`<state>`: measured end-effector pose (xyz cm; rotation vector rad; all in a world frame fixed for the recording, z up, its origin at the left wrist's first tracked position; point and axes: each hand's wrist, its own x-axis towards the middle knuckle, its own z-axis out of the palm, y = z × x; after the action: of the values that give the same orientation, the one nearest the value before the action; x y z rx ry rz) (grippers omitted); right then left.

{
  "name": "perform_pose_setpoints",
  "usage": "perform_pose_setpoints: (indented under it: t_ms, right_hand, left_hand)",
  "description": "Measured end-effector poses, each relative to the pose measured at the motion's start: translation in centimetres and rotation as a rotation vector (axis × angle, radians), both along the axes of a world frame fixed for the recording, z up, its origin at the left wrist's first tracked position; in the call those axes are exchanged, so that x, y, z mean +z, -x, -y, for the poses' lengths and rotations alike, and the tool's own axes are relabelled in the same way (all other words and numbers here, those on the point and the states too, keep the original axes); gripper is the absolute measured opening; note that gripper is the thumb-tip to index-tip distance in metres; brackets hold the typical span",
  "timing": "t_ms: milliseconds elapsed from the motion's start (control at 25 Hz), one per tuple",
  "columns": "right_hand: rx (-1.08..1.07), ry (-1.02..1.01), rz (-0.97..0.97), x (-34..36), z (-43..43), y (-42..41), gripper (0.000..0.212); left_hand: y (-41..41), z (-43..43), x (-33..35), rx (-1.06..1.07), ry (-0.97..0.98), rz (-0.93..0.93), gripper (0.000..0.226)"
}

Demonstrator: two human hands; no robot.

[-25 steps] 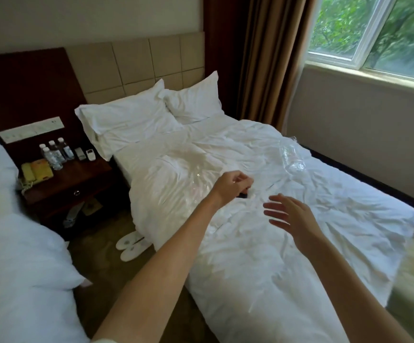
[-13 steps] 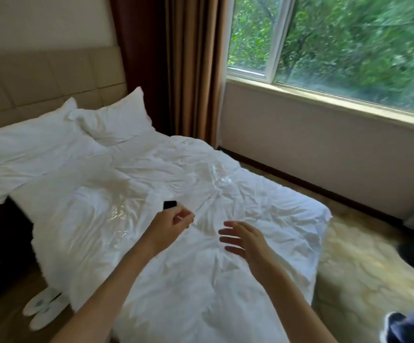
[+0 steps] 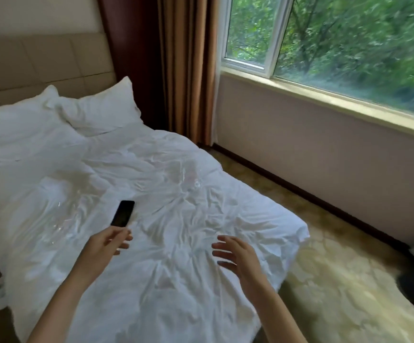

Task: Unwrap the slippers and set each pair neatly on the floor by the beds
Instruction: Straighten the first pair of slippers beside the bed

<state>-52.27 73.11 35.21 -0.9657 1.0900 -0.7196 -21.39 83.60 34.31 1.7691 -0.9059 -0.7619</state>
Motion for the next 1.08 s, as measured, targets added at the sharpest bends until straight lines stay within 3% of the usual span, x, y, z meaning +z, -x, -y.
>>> perform_pose_setpoints:
  t_ms: [200, 400, 760, 1080]
  right_hand:
    - [-0.121, 0.212, -0.117, -1.8, 6.9, 8.1, 0.017]
    - [-0.050, 0.203, -0.159, -3.2, 13.2, 11.7, 0.016]
    - [0.026, 0.225, -0.217, -3.3, 26.0, 13.2, 0.016]
    - [0.096, 0.238, -0.232, -1.4, 44.0, 17.4, 0.016]
  left_hand:
    - [6.5, 2.6, -2.8, 0.177, -0.015, -0.087, 0.025]
    - [9.7, 6.2, -2.7, 0.297, 0.027, -0.113, 0.019]
    - [14.2, 23.2, -3.7, 0.239, 0.104, -0.193, 0.019]
    - [21.1, 39.8, -3.6, 0.324, 0.136, -0.240, 0.014]
